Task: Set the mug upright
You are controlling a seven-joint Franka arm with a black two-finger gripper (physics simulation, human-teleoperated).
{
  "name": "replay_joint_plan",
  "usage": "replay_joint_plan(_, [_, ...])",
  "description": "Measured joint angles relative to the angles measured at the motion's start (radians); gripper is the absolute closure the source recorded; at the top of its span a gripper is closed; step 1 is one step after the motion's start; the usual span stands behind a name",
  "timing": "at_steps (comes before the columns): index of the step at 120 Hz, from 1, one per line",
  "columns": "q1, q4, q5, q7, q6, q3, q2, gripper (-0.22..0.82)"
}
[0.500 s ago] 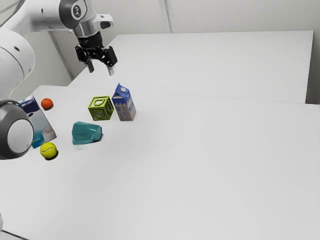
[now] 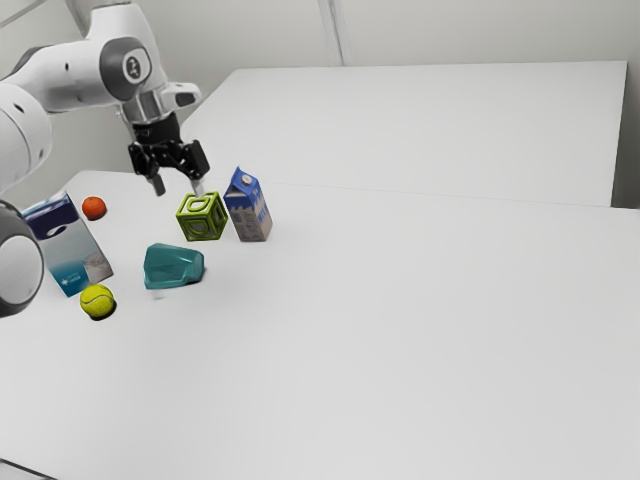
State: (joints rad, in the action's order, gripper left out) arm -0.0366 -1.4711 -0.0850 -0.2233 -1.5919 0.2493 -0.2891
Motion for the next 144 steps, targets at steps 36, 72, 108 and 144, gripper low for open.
replay_joint_plan(36, [0.0,-0.148,-0.072,-0.12,-0.161,0.101,-0.006,0.0])
replay_joint_plan(72, [0.089,-0.179,-0.145,-0.261,-0.221,0.114,-0.038,0.0])
replay_joint_plan(108, [0.189,-0.174,-0.264,-0.392,-0.245,0.114,-0.124,0.0])
replay_joint_plan(144, [0.244,-0.165,-0.39,-0.498,-0.255,0.114,-0.173,0.0])
